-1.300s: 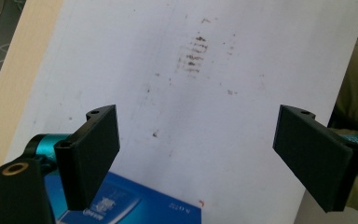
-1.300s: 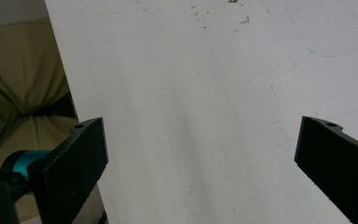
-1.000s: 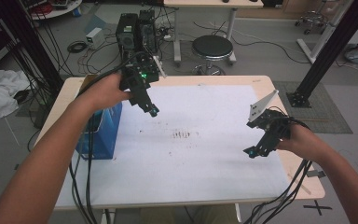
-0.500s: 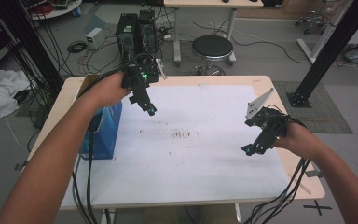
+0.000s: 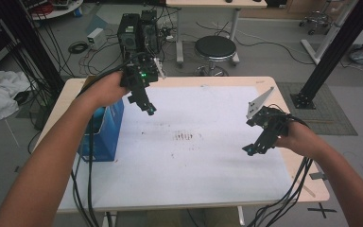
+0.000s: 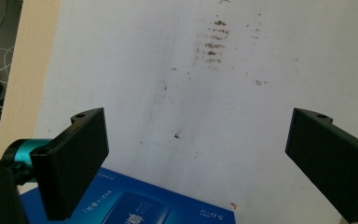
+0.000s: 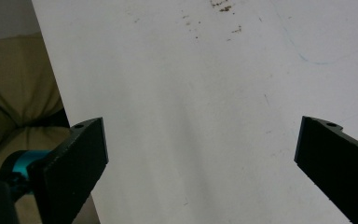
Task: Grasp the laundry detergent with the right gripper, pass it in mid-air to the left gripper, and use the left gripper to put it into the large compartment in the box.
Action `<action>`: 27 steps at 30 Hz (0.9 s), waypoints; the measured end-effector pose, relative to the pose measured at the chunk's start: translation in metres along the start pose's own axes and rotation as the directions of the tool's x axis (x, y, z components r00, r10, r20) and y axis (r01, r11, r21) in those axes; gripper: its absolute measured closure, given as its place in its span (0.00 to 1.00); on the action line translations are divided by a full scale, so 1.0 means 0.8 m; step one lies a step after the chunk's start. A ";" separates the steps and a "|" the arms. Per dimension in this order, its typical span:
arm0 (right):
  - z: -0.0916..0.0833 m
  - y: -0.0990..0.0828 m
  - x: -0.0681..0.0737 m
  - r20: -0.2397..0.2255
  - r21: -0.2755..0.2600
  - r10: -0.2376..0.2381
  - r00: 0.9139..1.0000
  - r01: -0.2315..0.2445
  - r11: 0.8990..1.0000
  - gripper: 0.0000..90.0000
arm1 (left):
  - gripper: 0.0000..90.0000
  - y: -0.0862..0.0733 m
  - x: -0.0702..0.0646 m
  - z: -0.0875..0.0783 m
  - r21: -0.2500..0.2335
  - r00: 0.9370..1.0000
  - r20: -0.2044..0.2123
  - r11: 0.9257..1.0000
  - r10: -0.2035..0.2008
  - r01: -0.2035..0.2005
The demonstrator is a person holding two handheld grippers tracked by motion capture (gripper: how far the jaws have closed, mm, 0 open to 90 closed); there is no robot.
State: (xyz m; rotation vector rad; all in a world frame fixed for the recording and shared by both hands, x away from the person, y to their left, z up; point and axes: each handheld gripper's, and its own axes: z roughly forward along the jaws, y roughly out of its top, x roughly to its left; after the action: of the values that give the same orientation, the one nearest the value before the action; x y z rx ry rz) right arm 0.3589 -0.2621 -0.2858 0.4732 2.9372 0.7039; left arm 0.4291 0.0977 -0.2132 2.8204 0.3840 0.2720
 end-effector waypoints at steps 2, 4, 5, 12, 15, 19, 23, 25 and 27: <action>-0.001 0.001 0.000 0.002 0.002 0.004 1.000 -0.004 1.000 0.02 | 0.07 0.000 -0.001 -0.001 0.002 1.000 0.002 1.000 0.010 -0.010; -0.005 0.004 -0.001 0.005 -0.004 0.001 1.000 -0.001 1.000 0.02 | 0.07 -0.001 -0.001 -0.001 0.003 1.000 0.003 1.000 0.015 -0.015; -0.007 0.005 -0.001 0.005 -0.005 -0.001 1.000 0.001 1.000 0.02 | 0.07 -0.001 -0.001 -0.001 0.003 1.000 0.003 1.000 0.015 -0.015; -0.006 0.006 0.001 0.005 -0.001 -0.006 1.000 0.006 1.000 0.02 | 0.07 0.001 -0.004 -0.001 0.001 1.000 -0.001 1.000 0.020 -0.020; -0.007 0.006 0.001 0.006 -0.004 -0.009 1.000 0.009 1.000 0.02 | 0.07 0.001 -0.004 -0.001 0.002 1.000 0.000 1.000 0.020 -0.020; -0.008 0.005 0.002 0.009 -0.003 -0.007 1.000 0.007 1.000 0.02 | 0.07 0.000 -0.005 -0.003 0.000 1.000 -0.003 1.000 0.021 -0.021; -0.008 0.005 0.003 0.010 -0.003 -0.009 1.000 0.009 1.000 0.02 | 0.07 0.000 -0.005 -0.003 0.003 1.000 -0.003 1.000 0.022 -0.022; -0.007 0.005 0.004 0.010 -0.002 -0.007 1.000 0.008 1.000 0.02 | 0.07 -0.001 -0.006 -0.003 0.003 1.000 -0.006 1.000 0.020 -0.020; -0.007 0.004 0.005 0.011 -0.005 -0.008 1.000 0.008 1.000 0.02 | 0.07 0.000 -0.006 -0.003 0.003 1.000 -0.004 1.000 0.022 -0.022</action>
State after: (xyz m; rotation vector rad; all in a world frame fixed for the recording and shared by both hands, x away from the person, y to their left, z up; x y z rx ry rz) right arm 0.3548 -0.2606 -0.2793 0.4632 2.9244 0.7057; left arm 0.4236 0.0972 -0.2116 2.8287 0.3540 0.2825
